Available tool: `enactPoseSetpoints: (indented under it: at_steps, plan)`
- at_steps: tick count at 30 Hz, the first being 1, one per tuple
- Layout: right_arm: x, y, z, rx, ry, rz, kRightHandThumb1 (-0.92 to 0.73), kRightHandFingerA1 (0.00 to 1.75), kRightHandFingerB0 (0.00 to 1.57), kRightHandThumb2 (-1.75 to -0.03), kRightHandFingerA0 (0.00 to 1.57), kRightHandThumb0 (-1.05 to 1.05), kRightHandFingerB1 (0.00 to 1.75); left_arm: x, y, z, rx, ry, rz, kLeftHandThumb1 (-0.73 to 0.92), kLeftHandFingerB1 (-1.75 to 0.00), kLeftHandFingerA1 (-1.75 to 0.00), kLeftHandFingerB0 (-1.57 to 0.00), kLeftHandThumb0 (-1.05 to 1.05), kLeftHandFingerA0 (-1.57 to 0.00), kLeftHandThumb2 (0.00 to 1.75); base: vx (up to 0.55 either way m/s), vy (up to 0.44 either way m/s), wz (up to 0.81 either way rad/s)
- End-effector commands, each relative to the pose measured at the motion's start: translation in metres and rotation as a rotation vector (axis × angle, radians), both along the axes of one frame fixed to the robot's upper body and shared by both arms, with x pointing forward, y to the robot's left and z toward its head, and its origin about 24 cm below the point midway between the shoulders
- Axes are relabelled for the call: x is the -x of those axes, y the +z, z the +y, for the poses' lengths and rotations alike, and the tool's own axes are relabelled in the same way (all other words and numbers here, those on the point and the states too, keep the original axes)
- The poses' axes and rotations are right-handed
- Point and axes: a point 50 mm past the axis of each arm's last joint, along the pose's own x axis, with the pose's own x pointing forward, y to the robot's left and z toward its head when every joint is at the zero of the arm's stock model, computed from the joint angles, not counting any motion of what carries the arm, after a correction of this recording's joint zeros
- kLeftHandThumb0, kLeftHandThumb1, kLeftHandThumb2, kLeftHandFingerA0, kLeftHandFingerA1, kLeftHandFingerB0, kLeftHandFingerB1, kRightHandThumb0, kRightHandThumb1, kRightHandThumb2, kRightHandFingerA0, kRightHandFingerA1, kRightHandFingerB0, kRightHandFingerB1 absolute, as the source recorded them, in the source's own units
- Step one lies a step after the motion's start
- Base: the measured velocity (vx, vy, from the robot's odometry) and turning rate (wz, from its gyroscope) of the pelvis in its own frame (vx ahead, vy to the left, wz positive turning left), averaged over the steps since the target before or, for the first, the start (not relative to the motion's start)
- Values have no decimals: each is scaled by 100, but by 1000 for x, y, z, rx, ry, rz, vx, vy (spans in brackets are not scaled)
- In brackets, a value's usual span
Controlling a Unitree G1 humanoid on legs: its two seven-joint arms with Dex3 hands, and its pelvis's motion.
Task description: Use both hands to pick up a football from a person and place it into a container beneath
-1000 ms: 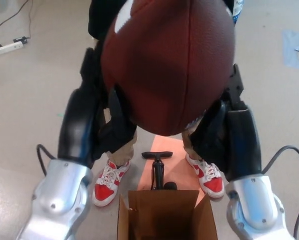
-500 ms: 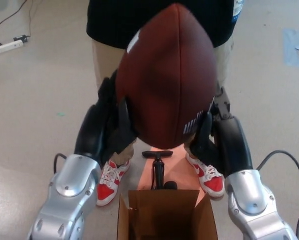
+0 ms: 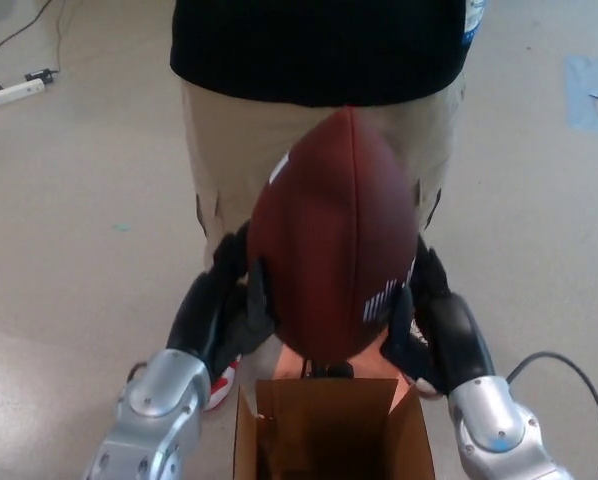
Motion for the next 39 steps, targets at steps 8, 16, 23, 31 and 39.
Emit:
enactPoseSetpoints:
  at_steps: [8, 16, 23, 31, 39]
  plan:
    - [-23, -6, -64, -66, -189, 26, -92, 11, 0, -117, 0, -81, 8, 3, -34, 104, -38, 171, 148, 84, -9, -11, 0, -88, 0, 113, 0, 0, 0]
    - [-27, 2, -115, -76, -362, -10, -90, 11, 0, -115, 0, -81, 8, 11, -11, 197, 30, 479, 99, 88, -14, -15, 0, -80, 0, 116, 0, 0, 0]
    - [-27, 4, -103, -71, -329, -69, -86, 12, 0, -111, 0, -79, 8, 19, 1, 224, 47, 527, 42, 89, -13, -14, 0, -82, 0, 116, 0, 0, 0]
    - [-27, 10, -103, -36, -322, -113, -88, 14, 0, -113, 0, -80, 9, 26, 2, 231, 76, 531, 21, 82, -19, -25, 0, -74, 0, 115, 0, 0, 0]
    - [-22, 5, -112, 3, -314, -113, -82, 34, 0, -91, 11, -72, 5, 44, -10, 237, 78, 527, 34, 82, -18, -24, 0, -74, 0, 114, 0, 0, 0]
